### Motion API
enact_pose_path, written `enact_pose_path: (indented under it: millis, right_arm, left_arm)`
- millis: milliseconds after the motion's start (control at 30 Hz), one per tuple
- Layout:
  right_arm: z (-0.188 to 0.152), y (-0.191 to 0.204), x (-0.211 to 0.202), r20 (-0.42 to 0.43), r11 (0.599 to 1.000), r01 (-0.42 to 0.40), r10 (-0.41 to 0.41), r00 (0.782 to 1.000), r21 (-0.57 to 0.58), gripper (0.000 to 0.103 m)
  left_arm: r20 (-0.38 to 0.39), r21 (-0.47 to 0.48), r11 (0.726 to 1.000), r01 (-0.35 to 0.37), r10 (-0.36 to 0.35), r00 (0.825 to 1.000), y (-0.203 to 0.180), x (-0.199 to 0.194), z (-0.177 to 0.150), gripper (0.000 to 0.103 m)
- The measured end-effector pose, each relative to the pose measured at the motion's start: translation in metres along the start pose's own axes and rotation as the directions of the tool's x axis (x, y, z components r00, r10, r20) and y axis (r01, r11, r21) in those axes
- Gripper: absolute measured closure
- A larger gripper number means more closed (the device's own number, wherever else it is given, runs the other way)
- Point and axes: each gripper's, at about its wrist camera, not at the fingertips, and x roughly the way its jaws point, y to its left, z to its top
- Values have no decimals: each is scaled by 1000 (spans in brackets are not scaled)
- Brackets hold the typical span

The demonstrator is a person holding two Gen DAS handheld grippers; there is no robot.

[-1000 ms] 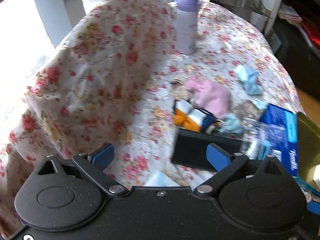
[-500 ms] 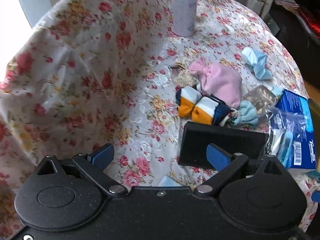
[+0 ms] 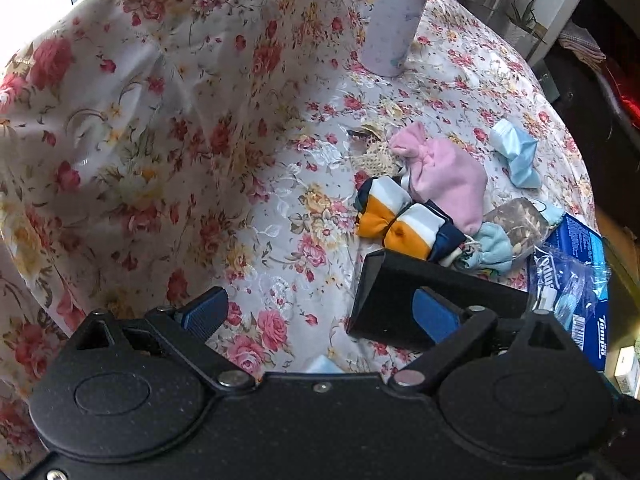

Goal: Organize soft objects
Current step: 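Move both tools back over the remaining items on the bed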

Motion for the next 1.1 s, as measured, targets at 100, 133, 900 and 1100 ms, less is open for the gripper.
enact_pose_path:
  millis: [100, 133, 900, 1100]
  right_arm:
    - [-6, 0, -6, -1, 1000, 1, -1, 1000, 10, 9]
    - [-9, -2, -10, 6, 1000, 1, -1, 1000, 19, 8]
    - [-43, -12, -34, -24, 996, -92, 92, 995, 21, 90]
    - [-45, -56, -43, 0, 992, -75, 75, 997, 106, 84]
  left_arm:
    - [0, -10, 1000, 1, -1, 1000, 2, 1, 0, 8]
    - [0, -15, 1000, 6, -6, 1000, 3, 1, 0, 8]
    - [-66, 30, 1000, -3, 5, 998, -3, 5, -1, 8]
    - [-151, 166, 985, -51, 77, 986, -20, 12, -3, 8]
